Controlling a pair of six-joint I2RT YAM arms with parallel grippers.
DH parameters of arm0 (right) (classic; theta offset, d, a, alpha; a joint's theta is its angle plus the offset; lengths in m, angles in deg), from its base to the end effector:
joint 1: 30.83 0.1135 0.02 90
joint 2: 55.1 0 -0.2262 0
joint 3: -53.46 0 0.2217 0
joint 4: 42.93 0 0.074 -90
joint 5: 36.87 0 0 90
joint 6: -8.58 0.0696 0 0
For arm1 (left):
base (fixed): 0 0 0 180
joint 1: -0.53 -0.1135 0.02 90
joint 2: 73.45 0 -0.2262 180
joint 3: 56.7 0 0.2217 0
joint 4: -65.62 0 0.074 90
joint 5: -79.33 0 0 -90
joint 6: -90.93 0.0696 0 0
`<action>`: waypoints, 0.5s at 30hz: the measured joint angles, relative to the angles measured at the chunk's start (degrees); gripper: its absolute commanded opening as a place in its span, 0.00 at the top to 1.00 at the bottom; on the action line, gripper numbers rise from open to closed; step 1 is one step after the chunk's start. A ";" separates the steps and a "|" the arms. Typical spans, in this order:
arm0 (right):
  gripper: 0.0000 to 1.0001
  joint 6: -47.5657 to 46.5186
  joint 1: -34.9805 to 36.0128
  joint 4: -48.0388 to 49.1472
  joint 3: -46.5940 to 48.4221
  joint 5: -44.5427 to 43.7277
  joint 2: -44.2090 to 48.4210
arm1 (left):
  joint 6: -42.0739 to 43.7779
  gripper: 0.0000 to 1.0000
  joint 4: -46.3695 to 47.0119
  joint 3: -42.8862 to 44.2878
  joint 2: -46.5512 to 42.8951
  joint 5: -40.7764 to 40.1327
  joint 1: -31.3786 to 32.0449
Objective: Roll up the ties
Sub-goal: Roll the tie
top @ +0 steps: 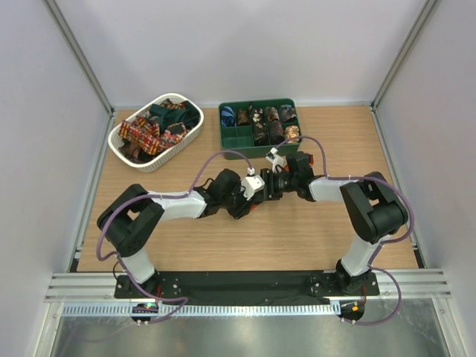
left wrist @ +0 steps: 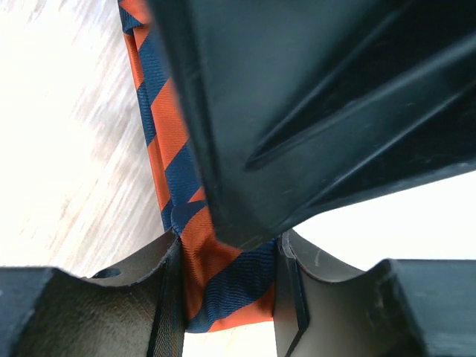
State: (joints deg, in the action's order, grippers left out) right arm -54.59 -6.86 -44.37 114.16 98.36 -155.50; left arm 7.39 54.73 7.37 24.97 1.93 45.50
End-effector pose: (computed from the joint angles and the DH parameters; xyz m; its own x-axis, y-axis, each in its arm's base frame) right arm 0.2760 0.1768 0.1134 -0.8861 -0.0461 -0.4612 -0.4199 0.5011 0.7567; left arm 0.2270 -0.2483 0.1114 -0.4093 0.5641 -0.7171 0.8498 0.5217 -0.0747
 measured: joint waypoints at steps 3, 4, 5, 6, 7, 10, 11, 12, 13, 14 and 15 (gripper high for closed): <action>0.63 -0.42 -0.72 -0.87 -1.09 -1.86 2.47 | -0.07 0.78 -0.90 1.36 0.87 -0.24 0.00; 0.66 -0.39 -1.05 -1.36 -1.64 -2.27 3.37 | -0.11 0.78 -1.29 1.77 1.09 -0.39 0.00; 0.68 -0.28 -1.38 -1.79 -2.01 -2.60 4.09 | -0.20 0.78 -1.79 2.19 1.27 -0.57 0.00; 0.69 -0.39 -1.75 -2.43 -2.45 -3.13 4.98 | -0.28 0.77 -2.40 2.62 1.46 -0.63 0.00; 0.69 -0.39 -2.01 -3.15 -2.71 -3.72 5.81 | -0.33 0.77 -2.89 3.04 1.66 -0.76 0.00; 0.73 -0.57 -2.45 -4.87 -3.67 -7.02 9.03 | -1.20 0.78 -5.49 5.51 2.86 -1.57 0.00; 0.74 -0.61 -2.45 -5.38 -4.46 -8.39 10.80 | -1.46 0.78 -6.10 6.19 3.19 -1.81 0.00; 0.74 -0.68 -2.45 -5.88 -5.42 -9.57 12.87 | -1.66 0.78 -6.75 6.91 3.63 -2.08 0.00; 0.74 -0.74 -2.45 -6.01 -6.56 -10.56 15.13 | -1.95 0.78 -7.39 7.58 4.00 -2.29 0.00; 0.74 -0.81 -2.45 -6.12 -7.82 -11.65 17.70 | -2.34 0.79 -8.26 8.41 4.46 -2.51 0.00; 0.73 -0.83 -2.45 -6.16 -8.61 -12.24 19.43 | -2.93 0.81 -9.03 9.33 5.01 -2.82 0.00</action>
State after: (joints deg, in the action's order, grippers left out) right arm -55.42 -9.31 -50.53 105.55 86.12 -136.07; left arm 4.46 45.70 16.70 29.97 -0.89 45.50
